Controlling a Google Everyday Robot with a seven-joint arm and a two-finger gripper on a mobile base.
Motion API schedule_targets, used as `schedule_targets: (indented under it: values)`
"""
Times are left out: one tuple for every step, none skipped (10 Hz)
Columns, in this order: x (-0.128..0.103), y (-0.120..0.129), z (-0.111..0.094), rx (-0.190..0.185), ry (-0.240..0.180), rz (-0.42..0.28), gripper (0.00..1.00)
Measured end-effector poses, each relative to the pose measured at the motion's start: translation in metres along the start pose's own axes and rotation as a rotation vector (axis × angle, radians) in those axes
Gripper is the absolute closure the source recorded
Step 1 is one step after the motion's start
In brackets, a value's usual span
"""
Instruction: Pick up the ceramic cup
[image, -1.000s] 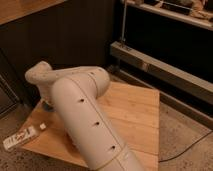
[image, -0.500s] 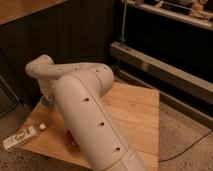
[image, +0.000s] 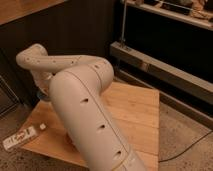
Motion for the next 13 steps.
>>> schedule_targets:
  values:
    - [0.002, 0.0, -0.005, 0.005, 0.0, 0.0, 1.0]
    - [0.004, 0.0, -0.007, 0.011, 0.005, 0.001, 1.0]
    - [0.005, -0.003, -0.007, 0.015, 0.007, 0.005, 1.0]
    - [0.006, -0.004, -0.006, 0.016, 0.014, 0.011, 1.0]
    - [0.007, -0.007, -0.005, 0.013, 0.022, 0.019, 1.0]
    - [0.008, -0.008, -0.003, 0.008, 0.03, 0.026, 1.0]
    - [0.009, -0.01, -0.001, 0.004, 0.034, 0.031, 1.0]
    - [0.008, -0.011, -0.001, 0.0, 0.035, 0.035, 1.0]
    - [0.008, -0.013, 0.0, -0.002, 0.036, 0.038, 1.0]
    - [0.007, -0.013, -0.001, -0.004, 0.034, 0.039, 1.0]
    - [0.006, -0.014, -0.001, -0.005, 0.032, 0.036, 1.0]
    - [0.006, -0.014, -0.001, -0.007, 0.03, 0.033, 1.0]
    - [0.005, -0.013, -0.001, -0.009, 0.027, 0.031, 1.0]
